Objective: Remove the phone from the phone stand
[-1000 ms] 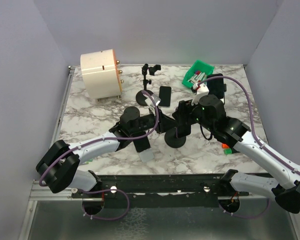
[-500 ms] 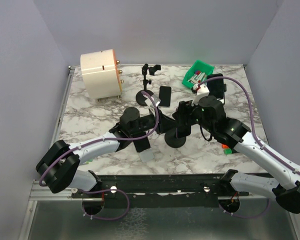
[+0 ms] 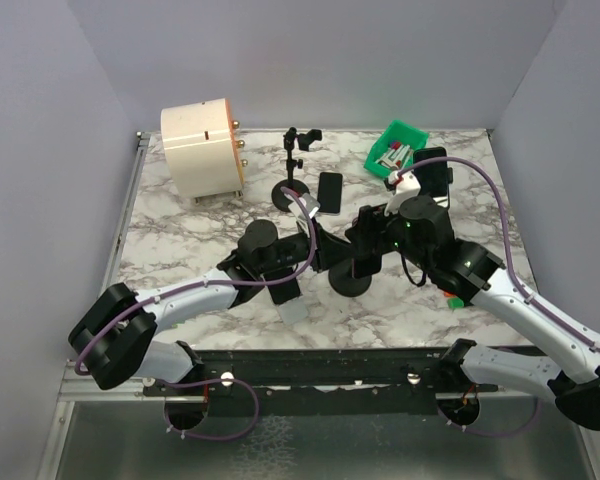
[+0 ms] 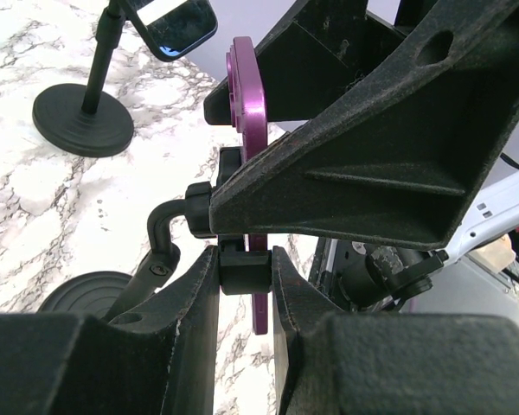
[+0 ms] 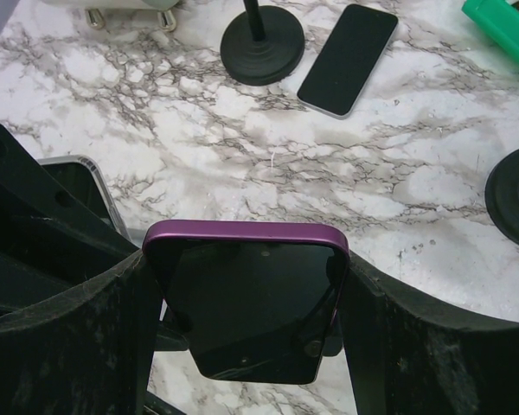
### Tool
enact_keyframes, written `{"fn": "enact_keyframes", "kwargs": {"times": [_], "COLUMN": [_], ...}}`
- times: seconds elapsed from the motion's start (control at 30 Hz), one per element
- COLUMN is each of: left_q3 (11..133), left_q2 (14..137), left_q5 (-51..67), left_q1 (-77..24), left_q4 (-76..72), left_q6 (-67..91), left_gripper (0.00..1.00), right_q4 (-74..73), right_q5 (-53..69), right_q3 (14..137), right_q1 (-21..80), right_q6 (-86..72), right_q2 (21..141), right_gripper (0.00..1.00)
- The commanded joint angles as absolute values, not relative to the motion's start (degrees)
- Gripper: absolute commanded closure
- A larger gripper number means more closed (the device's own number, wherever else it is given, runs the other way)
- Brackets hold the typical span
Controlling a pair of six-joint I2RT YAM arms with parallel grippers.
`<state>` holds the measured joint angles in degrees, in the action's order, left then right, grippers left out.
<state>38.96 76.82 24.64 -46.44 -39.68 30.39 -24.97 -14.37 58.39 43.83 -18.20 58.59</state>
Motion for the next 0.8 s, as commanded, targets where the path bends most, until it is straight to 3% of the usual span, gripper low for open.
{"fn": "enact_keyframes", "kwargs": {"times": [0.0,0.2,0.43,0.63,0.77], "left_q3": [37.02,38.24,39.13,39.10,39.20], "left_q2": [73.82,75.60,77.07,76.76,77.07], "left_q5": [22.59,25.22,25.75,25.99,26.18], "left_q1": [-46.07,-46.21,-46.83,-46.90,-46.97], "left_q4": [-39.20,-39.20,-39.20,-39.20,-39.20], "left_q6": [29.45,29.49,29.34,28.65,28.72], "left_gripper": [1.00,1.00,1.00,1.00,1.00], "right_q4": [-25.98,-23.97,-23.24,-25.21,-27.28], "right_q5": [-22.73,-15.96,-8.19,-7.04,-5.98], "right_q3": [58.19,57.33,59.44,61.70,63.24], "right_q1": [42.63,42.63,42.63,42.63,42.63], "right_q6": [-16.00,-17.36,-20.52,-20.40,-19.85], "right_q2": [56.00,56.18,58.37,59.05,59.56], "right_gripper": [0.99,0.98,0.44,0.22,0.01]}}
